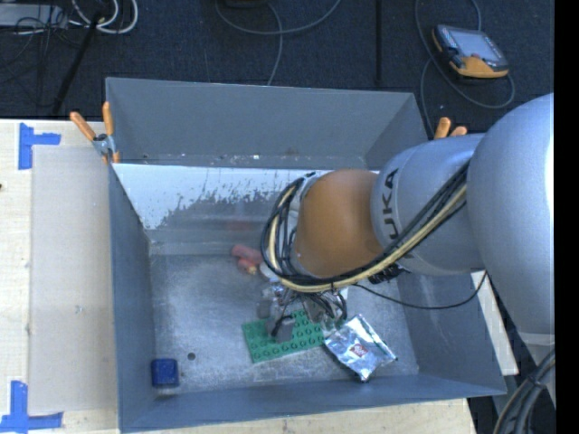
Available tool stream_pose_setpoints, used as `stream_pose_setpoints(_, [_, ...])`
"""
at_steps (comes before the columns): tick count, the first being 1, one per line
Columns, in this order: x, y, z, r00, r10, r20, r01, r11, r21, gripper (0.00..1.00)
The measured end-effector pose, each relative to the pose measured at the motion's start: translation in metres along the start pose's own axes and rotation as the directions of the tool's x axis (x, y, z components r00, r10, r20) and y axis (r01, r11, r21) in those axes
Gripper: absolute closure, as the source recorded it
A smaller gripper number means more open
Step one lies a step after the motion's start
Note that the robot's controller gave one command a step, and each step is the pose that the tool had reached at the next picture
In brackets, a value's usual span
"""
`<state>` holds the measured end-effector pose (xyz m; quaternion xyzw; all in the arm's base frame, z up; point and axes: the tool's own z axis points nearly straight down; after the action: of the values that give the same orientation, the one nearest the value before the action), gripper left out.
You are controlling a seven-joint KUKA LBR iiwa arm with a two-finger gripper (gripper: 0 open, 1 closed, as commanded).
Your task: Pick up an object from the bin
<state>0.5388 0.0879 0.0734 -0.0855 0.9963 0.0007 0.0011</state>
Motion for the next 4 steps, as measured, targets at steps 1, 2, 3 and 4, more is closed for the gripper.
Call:
stream_pose_setpoints(1, [0.009, -0.022, -0.112, 0.999, -0.051, 0.005, 0.051, 0.999, 0.002, 1.00])
stream_pose_setpoints(2, [0.010, -0.021, -0.108, 0.999, -0.048, -0.002, 0.048, 0.999, 0.001, 0.00])
stream_pose_setpoints(3, [0.045, -0.002, -0.001, 0.949, -0.316, -0.009, 0.316, 0.949, -0.003, 0.00])
stream_pose_setpoints(4, [0.042, -0.003, -0.004, 0.950, -0.312, -0.002, 0.312, 0.950, 0.000, 1.00])
